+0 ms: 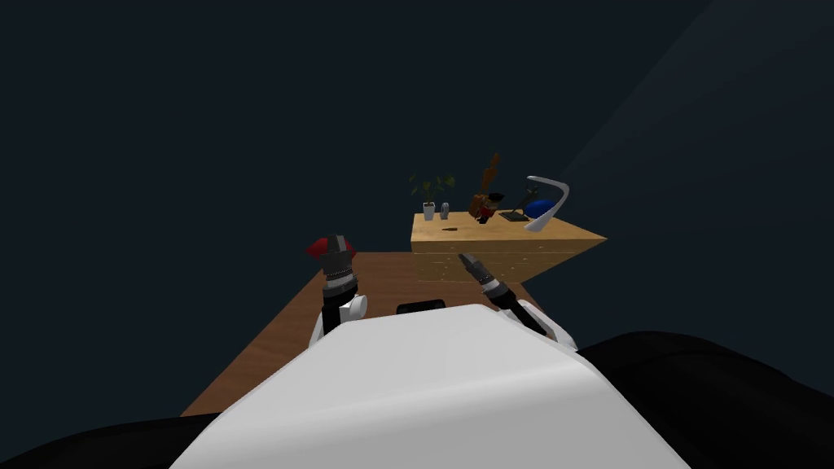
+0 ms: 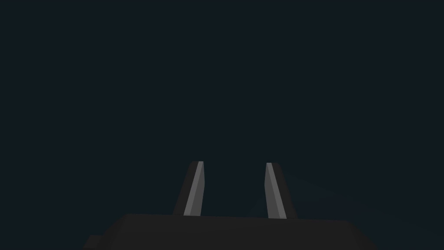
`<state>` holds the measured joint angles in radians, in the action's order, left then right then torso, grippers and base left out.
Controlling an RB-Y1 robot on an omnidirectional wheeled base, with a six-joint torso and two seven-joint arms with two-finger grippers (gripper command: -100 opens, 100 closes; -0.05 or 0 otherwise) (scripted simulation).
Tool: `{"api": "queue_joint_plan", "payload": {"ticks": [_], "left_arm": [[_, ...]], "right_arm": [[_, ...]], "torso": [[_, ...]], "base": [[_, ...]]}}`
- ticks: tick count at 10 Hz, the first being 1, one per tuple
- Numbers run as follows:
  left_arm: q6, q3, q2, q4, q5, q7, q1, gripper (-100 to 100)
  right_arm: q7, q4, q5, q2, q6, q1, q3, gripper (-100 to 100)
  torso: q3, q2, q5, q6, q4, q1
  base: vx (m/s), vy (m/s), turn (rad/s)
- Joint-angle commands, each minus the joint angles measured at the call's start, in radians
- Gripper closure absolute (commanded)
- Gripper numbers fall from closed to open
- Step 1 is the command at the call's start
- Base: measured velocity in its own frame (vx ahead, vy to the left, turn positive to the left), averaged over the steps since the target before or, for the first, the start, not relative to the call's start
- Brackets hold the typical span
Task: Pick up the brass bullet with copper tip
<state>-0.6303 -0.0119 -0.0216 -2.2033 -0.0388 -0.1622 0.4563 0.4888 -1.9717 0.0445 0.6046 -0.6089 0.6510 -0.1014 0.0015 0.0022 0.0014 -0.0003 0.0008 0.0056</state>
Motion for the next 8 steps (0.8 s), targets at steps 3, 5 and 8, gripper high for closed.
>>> {"api": "queue_joint_plan", "payload": {"ticks": [3, 5, 8], "left_arm": [[0.0, 0.0, 0.0, 0.0, 0.0, 0.0, 0.0, 0], [0.0, 0.0, 0.0, 0.0, 0.0, 0.0, 0.0, 0], [0.0, 0.0, 0.0, 0.0, 0.0, 0.0, 0.0, 0]], "right_arm": [[0.051, 0.082, -0.012, 0.106, -0.032, 0.03, -0.013, -100], [0.073, 0.136, -0.022, 0.158, -0.043, 0.045, -0.02, -100], [0.093, 0.182, -0.034, 0.242, -0.052, 0.059, -0.026, -100]], "torso": [[0.0, 0.0, 0.0, 0.0, 0.0, 0.001], [0.0, -0.001, 0.0, 0.0, 0.0, 0.001], [-0.001, -0.001, 0.0, 0.0, 0.0, 0.001]], "base": [[-0.044, 0.104, 0.013], [-0.039, 0.095, 0.017], [-0.024, 0.099, 0.018]]}}
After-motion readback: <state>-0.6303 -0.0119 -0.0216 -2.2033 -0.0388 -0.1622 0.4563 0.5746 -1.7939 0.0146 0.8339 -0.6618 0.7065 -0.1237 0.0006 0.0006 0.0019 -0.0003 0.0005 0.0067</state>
